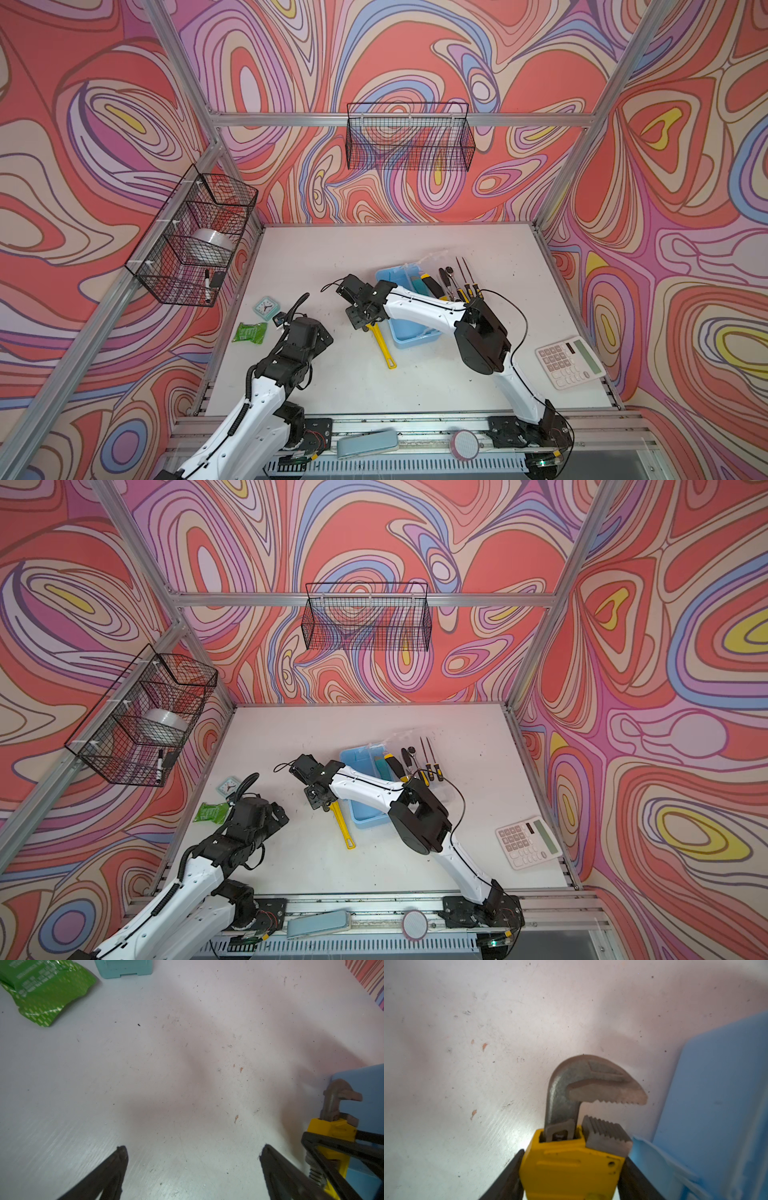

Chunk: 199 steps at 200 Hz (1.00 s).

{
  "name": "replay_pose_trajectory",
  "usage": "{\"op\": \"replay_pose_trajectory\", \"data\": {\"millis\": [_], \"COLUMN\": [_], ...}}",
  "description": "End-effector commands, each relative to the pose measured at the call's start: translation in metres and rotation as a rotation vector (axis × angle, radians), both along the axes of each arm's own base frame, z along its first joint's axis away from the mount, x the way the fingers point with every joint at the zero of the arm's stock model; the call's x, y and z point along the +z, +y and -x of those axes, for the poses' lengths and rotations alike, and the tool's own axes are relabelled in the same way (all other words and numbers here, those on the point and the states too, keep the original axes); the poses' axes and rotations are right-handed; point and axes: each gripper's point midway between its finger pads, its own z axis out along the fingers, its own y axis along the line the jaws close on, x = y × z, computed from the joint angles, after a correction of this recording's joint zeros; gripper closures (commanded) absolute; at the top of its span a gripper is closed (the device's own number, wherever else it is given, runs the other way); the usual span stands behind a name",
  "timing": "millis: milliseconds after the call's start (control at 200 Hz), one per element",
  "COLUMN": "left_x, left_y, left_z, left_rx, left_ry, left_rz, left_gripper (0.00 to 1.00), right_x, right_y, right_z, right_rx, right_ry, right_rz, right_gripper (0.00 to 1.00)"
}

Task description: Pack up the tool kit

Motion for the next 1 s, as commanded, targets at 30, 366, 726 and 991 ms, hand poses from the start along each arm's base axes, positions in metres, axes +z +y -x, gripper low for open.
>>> {"op": "replay_pose_trajectory", "data": {"millis": [30,366,726,991], "left_x": [-0.007,-0.008,-0.009,-0.009], "left_y": [0.005,0.006,0.007,0.006], "left_z": [0.006,0.007,0.008,0.009], "left_rx": [0.025,0.027,0.03,0.028], "left_ry": [0.016,0.024,0.023,0.021], "left_rz": [-0.006,-0.011,-0.009,-0.003], "left_gripper": [0.0,0.0,0.0,0.0], "right_x": [0.005,-0.023,-0.01,-0.01], "right_y": [0.016,0.017,0.001,-0.005], "right_z": [-0.015,-0.012,-0.002,0.012], "right_rx": [-0.023,-0.022,-0.064,-0.061], "right_ry": [-0.047,-0.009,0.007,0.018], "right_rz": [-0.079,-0.05,-0.055,-0.032], "right_gripper": [1.0,0.99,0.52,0.3]}}
